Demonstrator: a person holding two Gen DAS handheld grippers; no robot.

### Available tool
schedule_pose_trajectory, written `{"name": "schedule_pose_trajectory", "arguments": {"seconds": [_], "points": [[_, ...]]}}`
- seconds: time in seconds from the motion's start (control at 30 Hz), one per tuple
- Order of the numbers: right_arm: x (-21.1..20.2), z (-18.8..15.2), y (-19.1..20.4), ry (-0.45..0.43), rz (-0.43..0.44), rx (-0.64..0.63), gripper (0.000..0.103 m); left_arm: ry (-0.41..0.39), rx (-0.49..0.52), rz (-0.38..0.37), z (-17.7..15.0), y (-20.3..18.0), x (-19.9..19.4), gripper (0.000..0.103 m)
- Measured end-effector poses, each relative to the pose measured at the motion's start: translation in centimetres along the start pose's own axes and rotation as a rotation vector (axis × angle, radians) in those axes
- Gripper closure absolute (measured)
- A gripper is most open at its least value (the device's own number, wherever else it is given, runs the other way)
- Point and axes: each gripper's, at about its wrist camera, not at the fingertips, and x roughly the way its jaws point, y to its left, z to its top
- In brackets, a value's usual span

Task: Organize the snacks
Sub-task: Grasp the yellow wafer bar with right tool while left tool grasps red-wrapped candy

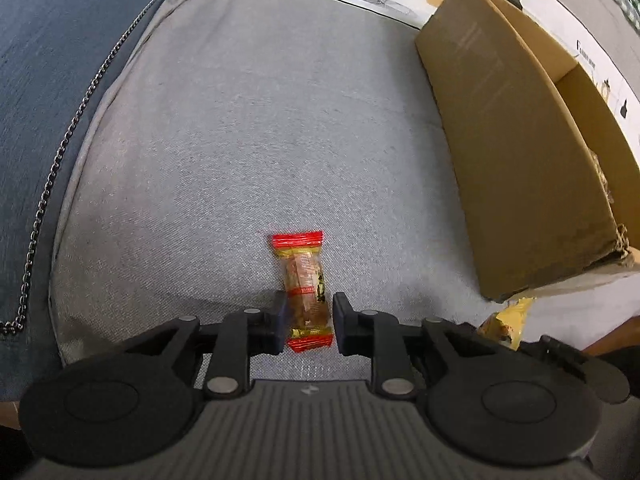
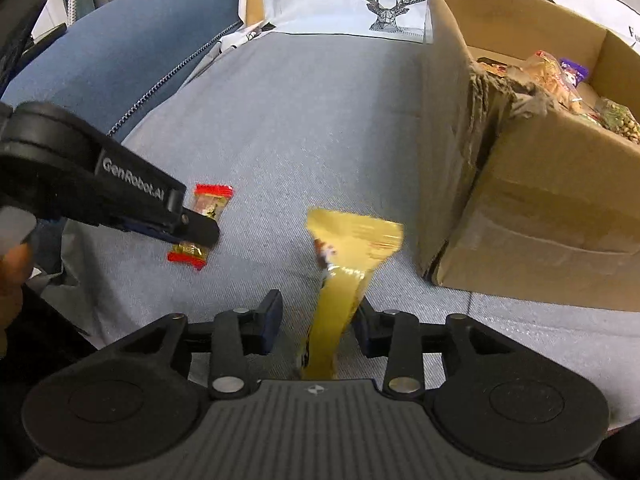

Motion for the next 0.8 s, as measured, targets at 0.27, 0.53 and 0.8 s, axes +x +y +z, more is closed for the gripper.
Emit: {"name": "schedule_pose_trajectory", "arguments": {"seconds": [0.27, 0.53, 0.8], "points": [[0.7, -0.2, 0.1, -0.045, -0.046, -0.045, 0.087, 0.003, 0.009, -0.001, 0.0, -0.1, 0.1, 0.077], [0.5, -0.2, -1.3, -0.098, -0.005, -0.004, 0.094, -0.012, 0.026, -0.008, 0.0, -0.4, 0.1, 0.082], [-0.1, -0.1, -1.2, -0.14, 0.019, -0.033, 0.093, -0.019, 0.029, 0.002, 0.3, -0.6, 0.1, 0.082]]}}
